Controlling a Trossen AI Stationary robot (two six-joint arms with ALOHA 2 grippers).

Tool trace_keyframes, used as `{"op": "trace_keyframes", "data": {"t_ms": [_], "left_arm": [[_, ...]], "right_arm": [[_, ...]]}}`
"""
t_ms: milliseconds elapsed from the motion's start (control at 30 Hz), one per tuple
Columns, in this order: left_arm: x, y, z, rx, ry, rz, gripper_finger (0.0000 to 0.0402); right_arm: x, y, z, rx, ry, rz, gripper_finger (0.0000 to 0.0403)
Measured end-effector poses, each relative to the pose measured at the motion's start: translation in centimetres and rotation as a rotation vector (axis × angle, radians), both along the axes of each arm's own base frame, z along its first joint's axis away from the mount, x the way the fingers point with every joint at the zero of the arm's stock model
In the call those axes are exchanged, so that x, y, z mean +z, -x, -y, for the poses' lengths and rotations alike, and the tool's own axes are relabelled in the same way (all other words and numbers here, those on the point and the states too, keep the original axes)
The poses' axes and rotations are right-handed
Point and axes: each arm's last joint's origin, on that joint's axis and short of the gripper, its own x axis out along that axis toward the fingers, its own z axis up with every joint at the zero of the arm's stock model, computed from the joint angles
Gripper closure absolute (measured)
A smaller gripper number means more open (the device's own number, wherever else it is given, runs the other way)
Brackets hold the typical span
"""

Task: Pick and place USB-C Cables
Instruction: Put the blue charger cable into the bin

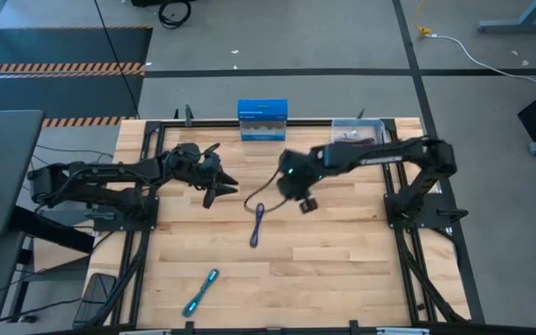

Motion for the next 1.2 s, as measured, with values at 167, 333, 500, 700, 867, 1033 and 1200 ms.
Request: {"op": "trace_keyframes", "data": {"t_ms": [167,333,500,700,867,1033,1200], "left_arm": [[0.1,1.5,0.4,0.071,-0.01,-0.098,0.026],[0.7,2.4,0.7,0.08,-0.008,-0.105,0.026],[1.1,2.6,0.7,0.08,-0.017,-0.08,0.026],[1.0,2.7,0.7,0.082,-0.012,-0.091,0.026],[0.9,2.7,0.7,0.082,-0.012,-0.093,0.026],[1.0,2.6,0.7,0.082,-0.015,-0.083,0.026],[1.3,2.5,0.7,0.083,-0.024,-0.051,0.026]], "right_arm": [[-3.6,-2.8,-2.6,0.206,0.065,0.009,0.0265],[-7.2,-4.8,-4.1,0.273,0.149,0.002,0.0266],[-8.3,-6.4,-5.0,0.33,0.177,0.094,0.0265],[-10.7,-7.2,-5.4,0.41,0.206,0.083,0.0265],[-11.6,-7.4,-5.2,0.415,0.185,0.086,0.0266],[-11.5,-8.1,-5.0,0.418,0.168,0.143,0.0266],[-12.2,-8.2,-4.5,0.413,0.154,0.123,0.0266]]}}
